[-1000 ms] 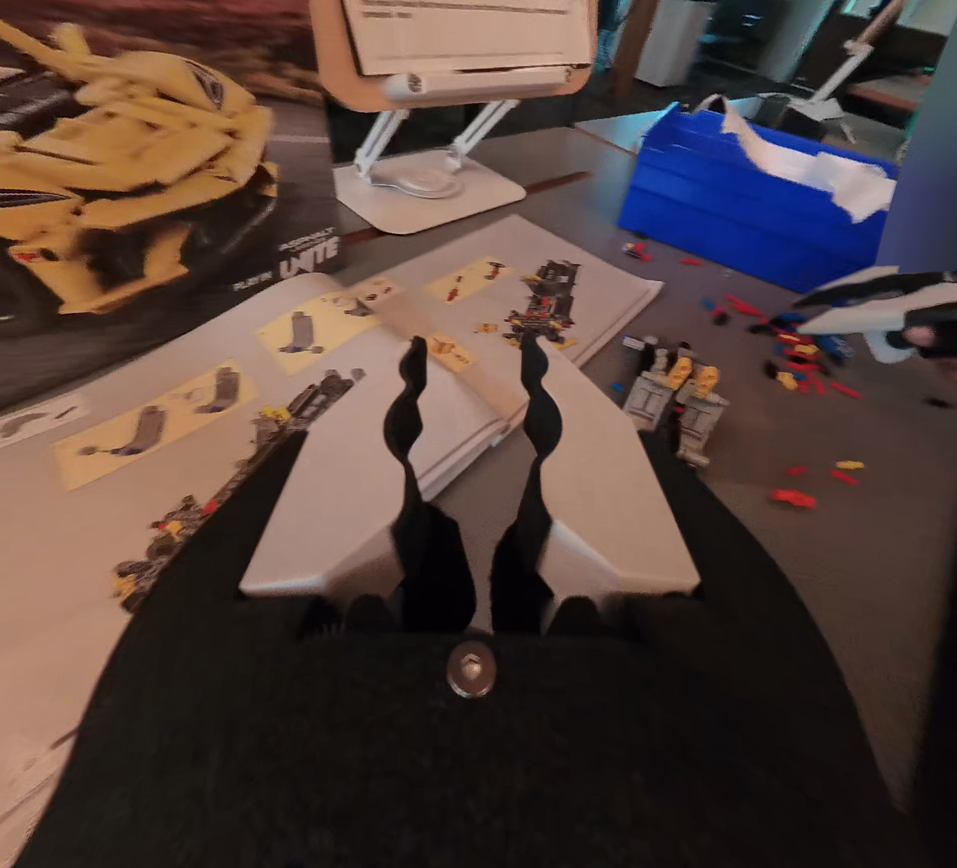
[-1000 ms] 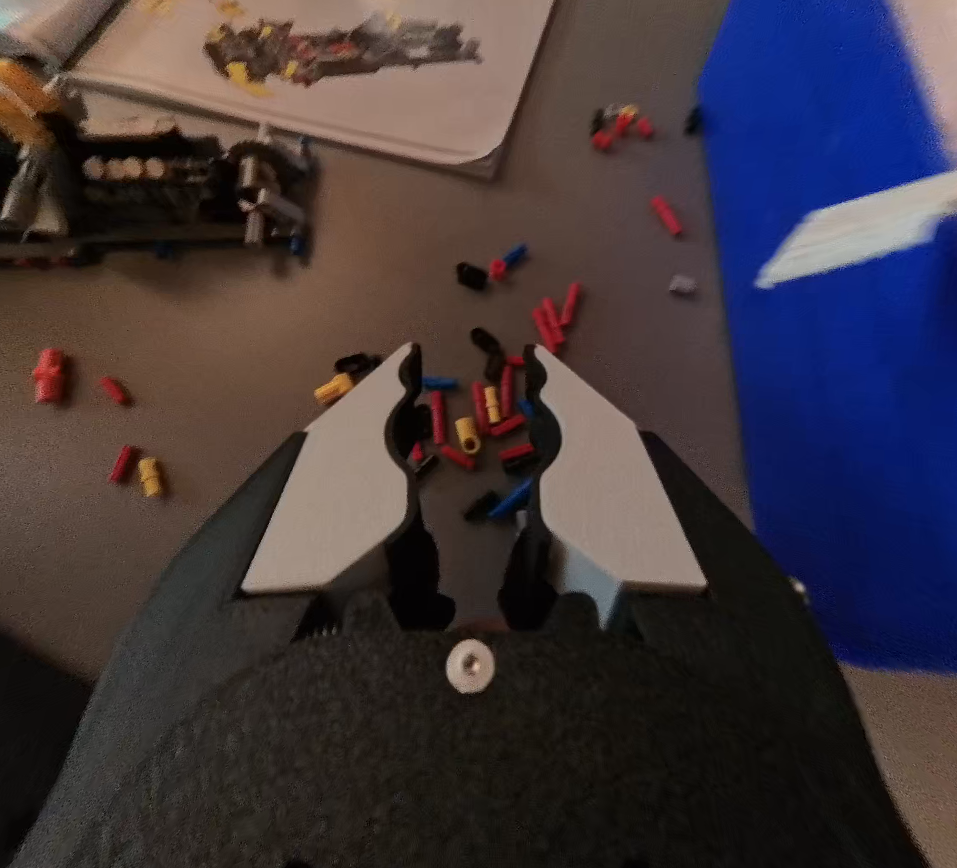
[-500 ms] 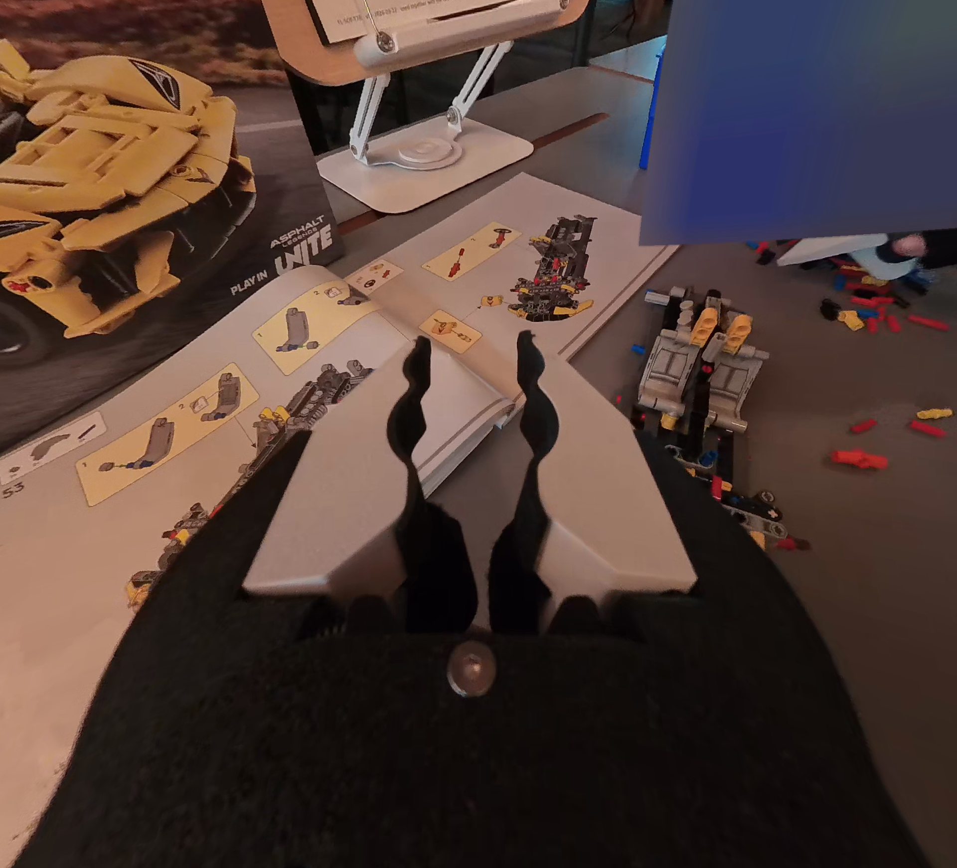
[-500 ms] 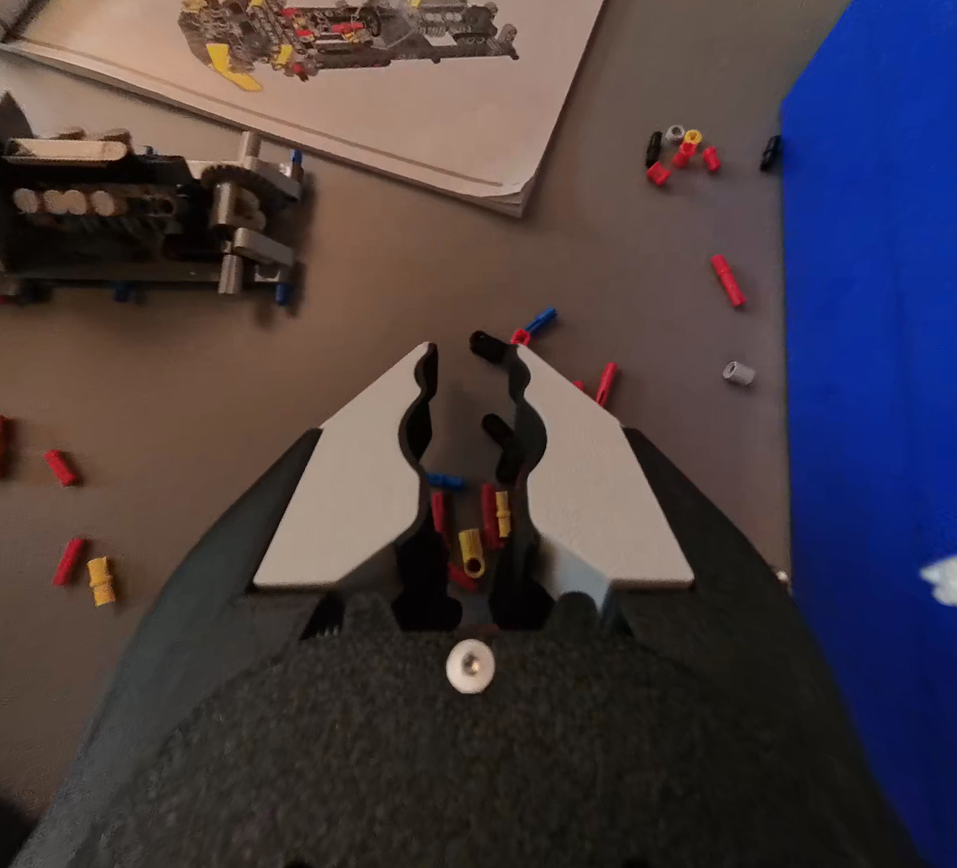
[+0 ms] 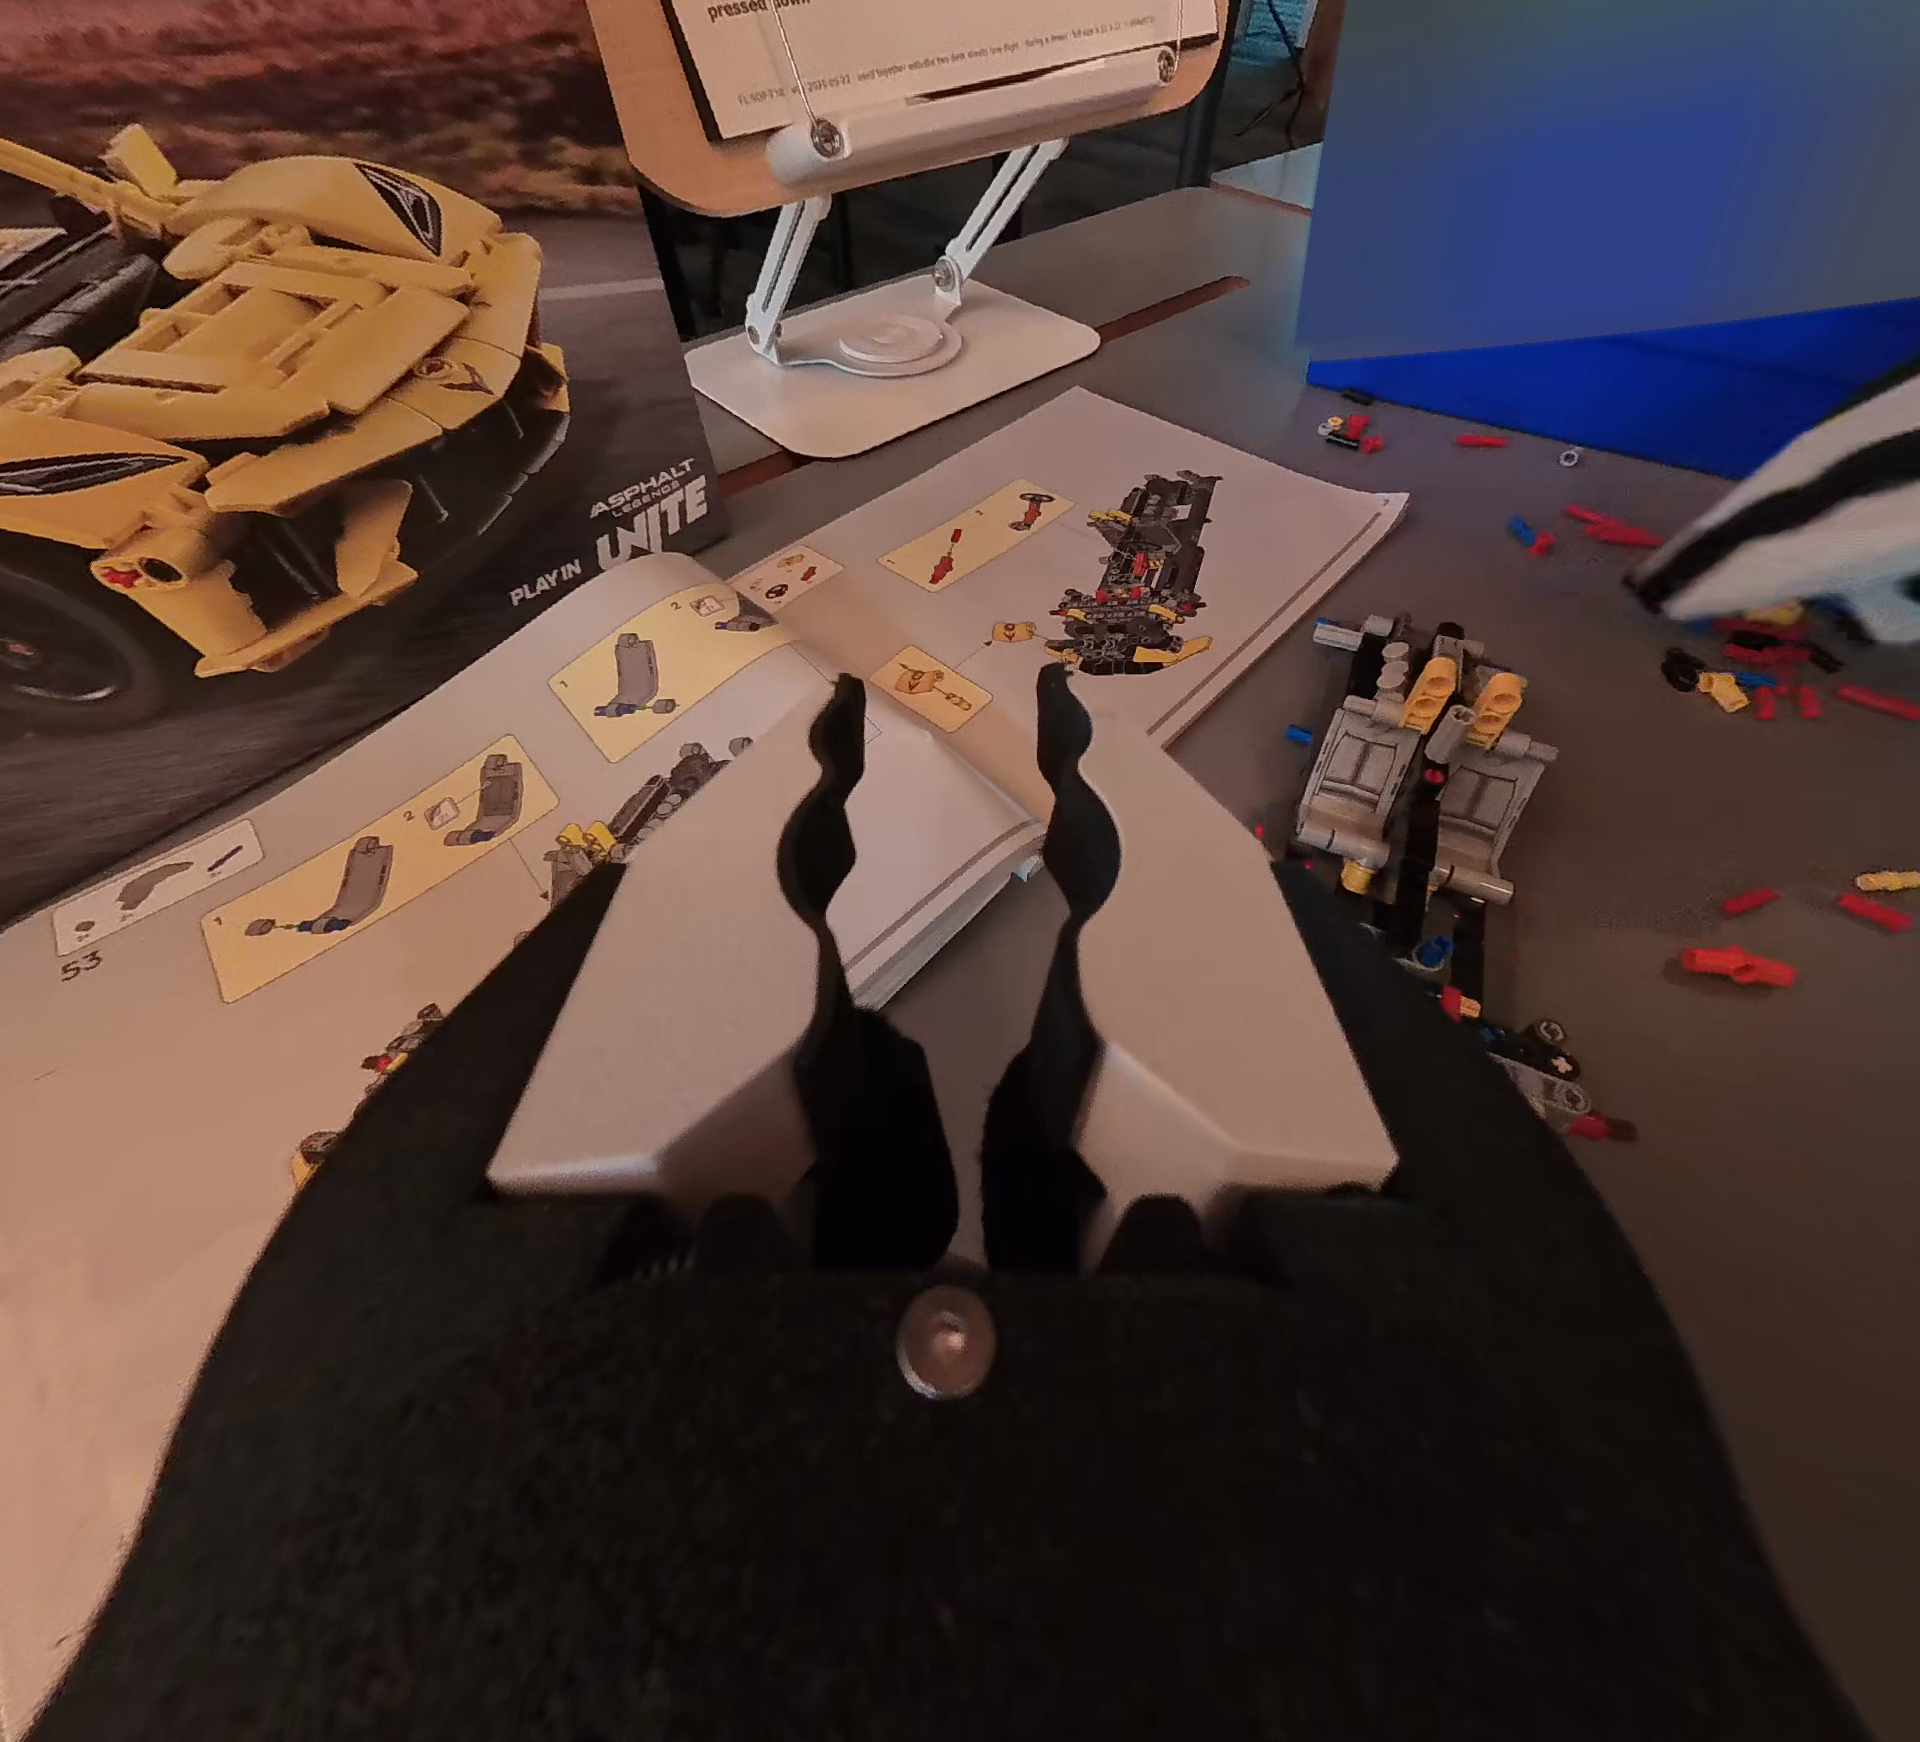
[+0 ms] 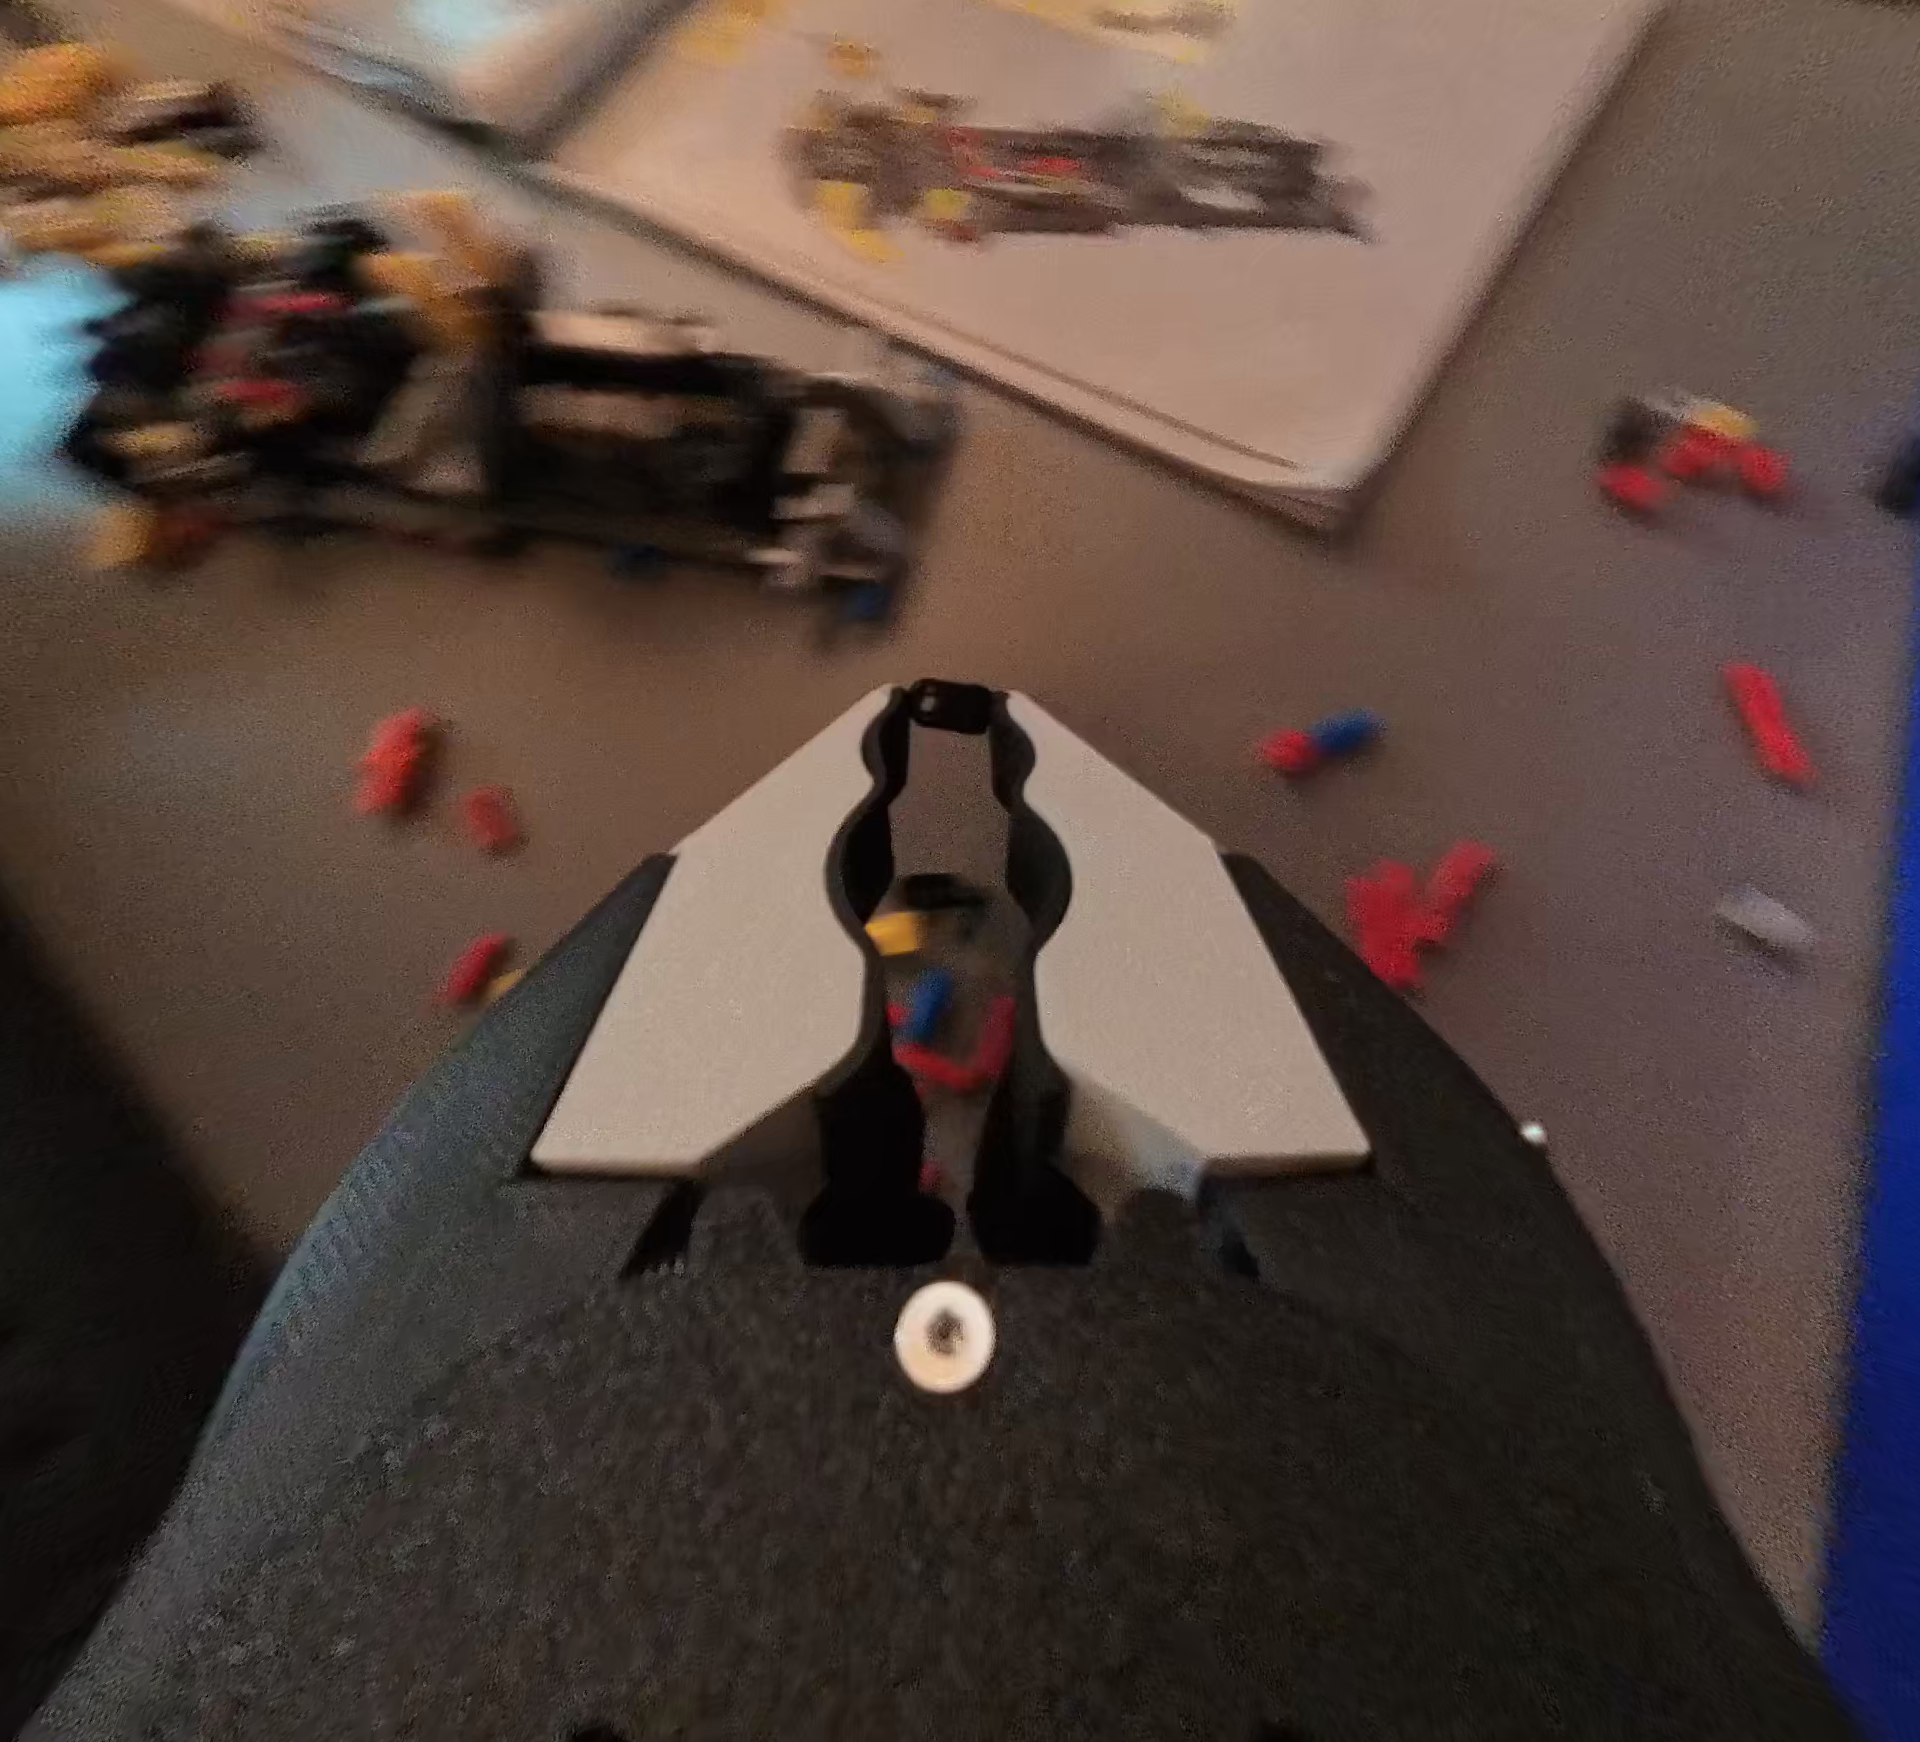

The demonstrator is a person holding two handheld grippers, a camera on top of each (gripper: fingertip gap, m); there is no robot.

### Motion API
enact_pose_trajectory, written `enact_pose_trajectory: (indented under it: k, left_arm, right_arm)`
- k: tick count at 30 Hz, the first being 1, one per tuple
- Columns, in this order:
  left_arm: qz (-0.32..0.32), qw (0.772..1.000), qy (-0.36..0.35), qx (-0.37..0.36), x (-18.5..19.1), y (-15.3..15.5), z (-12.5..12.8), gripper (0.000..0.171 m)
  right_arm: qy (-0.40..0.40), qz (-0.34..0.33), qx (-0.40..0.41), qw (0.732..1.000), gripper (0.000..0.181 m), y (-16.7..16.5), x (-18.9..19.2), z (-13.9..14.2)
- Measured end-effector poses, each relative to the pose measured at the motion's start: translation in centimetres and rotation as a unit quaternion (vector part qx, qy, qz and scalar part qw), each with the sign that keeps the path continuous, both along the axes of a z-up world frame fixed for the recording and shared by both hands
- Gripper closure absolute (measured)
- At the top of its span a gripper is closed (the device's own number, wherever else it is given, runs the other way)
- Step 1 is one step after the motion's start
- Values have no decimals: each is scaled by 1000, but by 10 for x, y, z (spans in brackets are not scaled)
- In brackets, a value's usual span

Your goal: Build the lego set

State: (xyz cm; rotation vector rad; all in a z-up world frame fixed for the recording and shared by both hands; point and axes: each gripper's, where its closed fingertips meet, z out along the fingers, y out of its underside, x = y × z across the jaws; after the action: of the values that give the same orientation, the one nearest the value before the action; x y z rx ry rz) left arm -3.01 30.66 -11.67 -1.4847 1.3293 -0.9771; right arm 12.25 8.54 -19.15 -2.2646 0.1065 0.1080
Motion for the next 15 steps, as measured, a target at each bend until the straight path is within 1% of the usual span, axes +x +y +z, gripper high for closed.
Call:
enact_pose_trajectory:
  k: [2, 3, 4, 6, 8, 11, 13, 15]
  left_arm:
    - [-2, 1000, 5, -3, 0, -1, -2, 141]
    - [0, 1000, 5, -3, 0, 0, -2, 141]
    - [2, 1000, 4, -2, 0, 0, -2, 141]
    - [3, 1000, 3, -5, 1, 0, -2, 141]
    - [7, 1000, 1, -5, 1, 2, -2, 141]
    - [10, 1000, 2, -6, 1, 3, -2, 141]
    - [11, 1000, 0, -7, 1, 4, -2, 141]
    - [10, 1000, 0, -9, 0, 3, -1, 141]
  right_arm:
    - [2, 104, 3, 995, 167, -6, -48, 6]
    - [-15, 129, -6, 992, 167, -10, -63, 5]
    - [-32, 131, -17, 991, 167, -12, -71, 1]
    - [-41, 100, -40, 993, 167, -13, -76, -9]
    - [-44, 50, -55, 996, 167, -12, -71, -15]
    - [-62, 35, -75, 995, 167, -13, -71, -23]
    - [-76, 37, -88, 993, 167, -14, -70, -30]
    - [-64, 29, -80, 994, 167, -15, -69, -31]
